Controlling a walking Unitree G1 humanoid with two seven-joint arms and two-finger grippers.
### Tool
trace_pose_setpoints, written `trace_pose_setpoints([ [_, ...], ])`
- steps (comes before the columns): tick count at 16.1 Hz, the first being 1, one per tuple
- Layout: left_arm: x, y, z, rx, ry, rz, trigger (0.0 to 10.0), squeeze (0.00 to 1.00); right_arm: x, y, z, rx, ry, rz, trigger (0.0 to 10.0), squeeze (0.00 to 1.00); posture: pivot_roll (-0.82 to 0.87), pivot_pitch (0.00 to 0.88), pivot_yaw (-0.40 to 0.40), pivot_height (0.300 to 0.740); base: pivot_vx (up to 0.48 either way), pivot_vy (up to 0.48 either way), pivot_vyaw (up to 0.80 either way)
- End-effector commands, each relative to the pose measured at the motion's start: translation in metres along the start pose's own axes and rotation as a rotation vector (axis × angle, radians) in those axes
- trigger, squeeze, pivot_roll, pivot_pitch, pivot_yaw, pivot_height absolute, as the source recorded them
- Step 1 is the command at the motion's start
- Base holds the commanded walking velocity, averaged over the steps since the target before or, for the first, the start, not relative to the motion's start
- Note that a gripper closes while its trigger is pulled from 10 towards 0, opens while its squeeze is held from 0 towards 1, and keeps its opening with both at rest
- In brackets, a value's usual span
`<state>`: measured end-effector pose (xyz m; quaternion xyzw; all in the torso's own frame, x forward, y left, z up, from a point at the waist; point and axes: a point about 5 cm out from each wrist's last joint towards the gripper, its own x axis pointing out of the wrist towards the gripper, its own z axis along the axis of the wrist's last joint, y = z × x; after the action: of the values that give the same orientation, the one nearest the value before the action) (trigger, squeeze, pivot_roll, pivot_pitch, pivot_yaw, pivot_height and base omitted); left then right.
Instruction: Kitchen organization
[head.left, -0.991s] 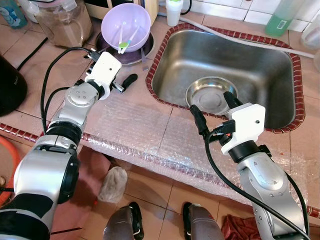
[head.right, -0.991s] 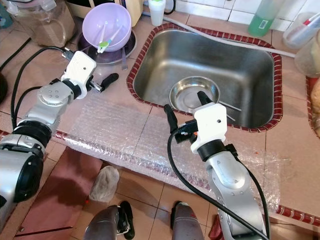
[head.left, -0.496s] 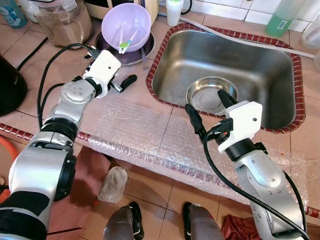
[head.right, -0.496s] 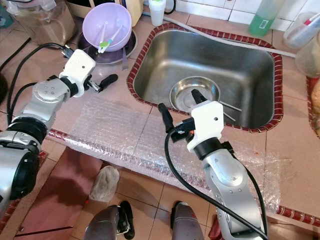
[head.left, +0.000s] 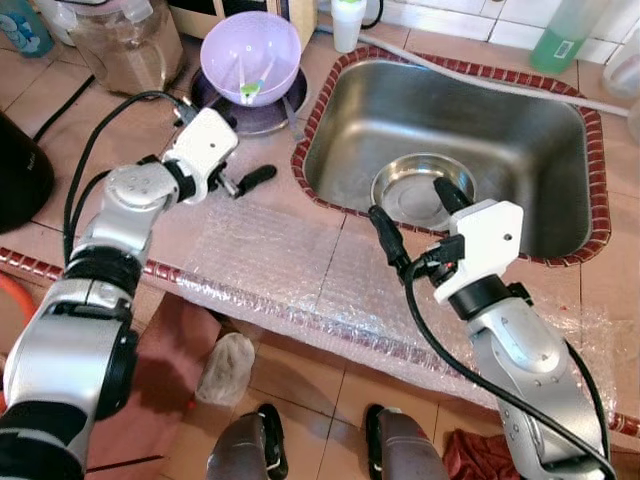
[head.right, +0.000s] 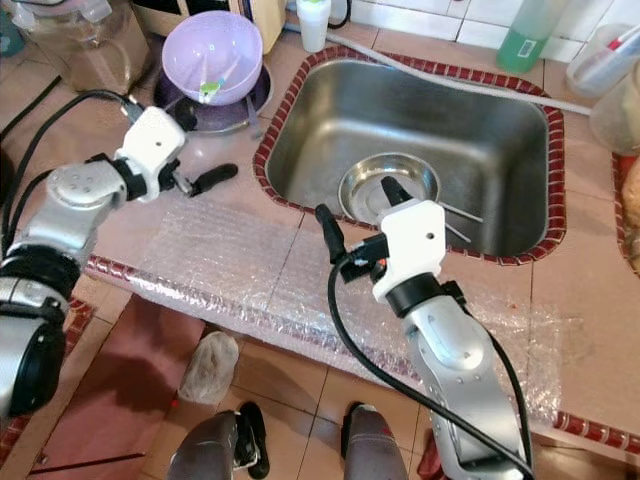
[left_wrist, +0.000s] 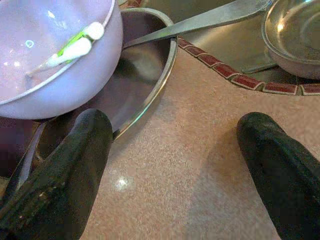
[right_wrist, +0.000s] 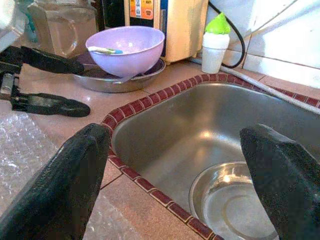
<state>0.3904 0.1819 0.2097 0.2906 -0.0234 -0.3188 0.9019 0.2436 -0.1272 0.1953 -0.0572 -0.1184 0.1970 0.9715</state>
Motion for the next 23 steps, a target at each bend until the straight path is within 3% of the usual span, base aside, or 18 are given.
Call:
trace_pose_setpoints([
  [1, -0.008, -0.002, -0.009, -0.004, 0.037, -0.033, 10.0, 0.00, -0.001, 0.002, -0.001, -0.001, 0.000, 0.011, 10.0, 0.00, -0.22, 0.213, 0.059, 0.740, 0.000, 0.000, 0.00],
  [7, -0.028, 0.000, -0.001, 0.025, 0.029, -0.095, 10.0, 0.00, 0.000, 0.001, -0.004, -0.001, 0.003, 0.010, 10.0, 0.00, -0.20, 0.210, 0.059, 0.740, 0.000, 0.000, 0.00],
  [10, -0.047, -0.007, 0.004, 0.017, 0.034, -0.181, 10.0, 0.00, 0.002, 0.002, -0.005, 0.003, 0.000, 0.016, 10.0, 0.00, -0.18, 0.203, 0.056, 0.740, 0.000, 0.000, 0.00],
  [13, -0.056, -0.012, 0.011, -0.001, 0.015, -0.196, 10.0, 0.00, 0.006, 0.003, -0.007, 0.012, -0.002, 0.039, 10.0, 0.00, -0.16, 0.193, 0.050, 0.740, 0.000, 0.000, 0.00],
  [14, -0.057, -0.007, 0.014, 0.028, -0.011, -0.104, 10.0, 0.00, 0.008, 0.003, -0.007, 0.013, -0.005, 0.042, 10.0, 0.00, -0.16, 0.189, 0.048, 0.740, 0.000, 0.000, 0.00],
  [16, -0.055, 0.000, 0.017, 0.004, -0.064, -0.004, 10.0, 0.00, 0.011, 0.004, -0.007, 0.015, -0.012, 0.048, 10.0, 0.00, -0.15, 0.187, 0.047, 0.740, 0.000, 0.000, 0.00],
  [23, -0.036, -0.003, 0.002, -0.006, -0.023, 0.084, 10.0, 0.00, 0.011, 0.008, 0.000, 0.036, -0.045, 0.080, 10.0, 0.00, -0.17, 0.190, 0.050, 0.740, 0.000, 0.000, 0.00],
])
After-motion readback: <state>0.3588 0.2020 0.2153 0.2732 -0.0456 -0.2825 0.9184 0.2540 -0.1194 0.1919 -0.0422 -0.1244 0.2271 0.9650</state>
